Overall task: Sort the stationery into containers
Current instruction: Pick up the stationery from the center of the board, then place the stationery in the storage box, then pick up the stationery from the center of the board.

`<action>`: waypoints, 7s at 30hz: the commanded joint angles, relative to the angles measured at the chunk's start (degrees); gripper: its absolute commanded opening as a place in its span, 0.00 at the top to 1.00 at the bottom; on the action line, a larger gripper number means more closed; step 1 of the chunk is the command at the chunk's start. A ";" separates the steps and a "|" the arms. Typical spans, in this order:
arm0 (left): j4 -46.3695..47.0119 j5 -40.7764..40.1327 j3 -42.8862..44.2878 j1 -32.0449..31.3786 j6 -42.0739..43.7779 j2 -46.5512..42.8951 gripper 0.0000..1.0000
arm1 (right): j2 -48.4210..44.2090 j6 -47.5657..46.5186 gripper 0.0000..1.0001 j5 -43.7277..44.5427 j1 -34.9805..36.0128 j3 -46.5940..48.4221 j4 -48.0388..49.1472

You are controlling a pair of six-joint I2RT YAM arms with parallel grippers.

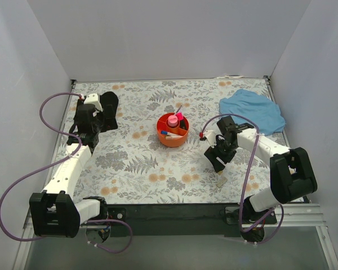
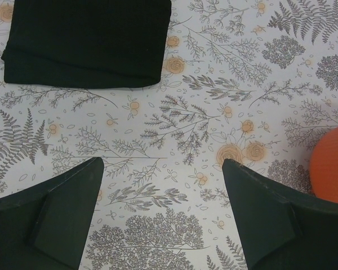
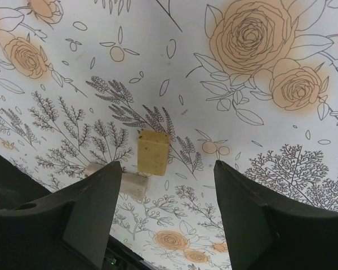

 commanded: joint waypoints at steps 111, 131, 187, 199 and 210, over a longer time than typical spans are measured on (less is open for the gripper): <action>-2.15 -2.17 7.15 2.98 2.29 8.16 0.11 | 36.70 -4.25 0.99 -13.50 16.21 65.06 12.41; -1.54 -2.17 4.78 2.98 1.68 5.96 0.11 | 31.85 -8.82 0.99 -12.45 20.96 54.33 11.18; 1.63 -0.85 0.47 4.83 0.89 -3.88 0.11 | -17.99 -67.00 0.29 -3.92 20.26 2.83 -23.35; -0.13 0.55 -0.23 6.76 0.54 -4.58 0.11 | -14.98 -66.66 0.33 -3.31 20.26 -3.66 -21.61; -0.57 1.52 -0.06 7.03 -0.43 -3.62 0.11 | -13.67 -58.05 0.39 -1.02 20.43 -9.30 -8.69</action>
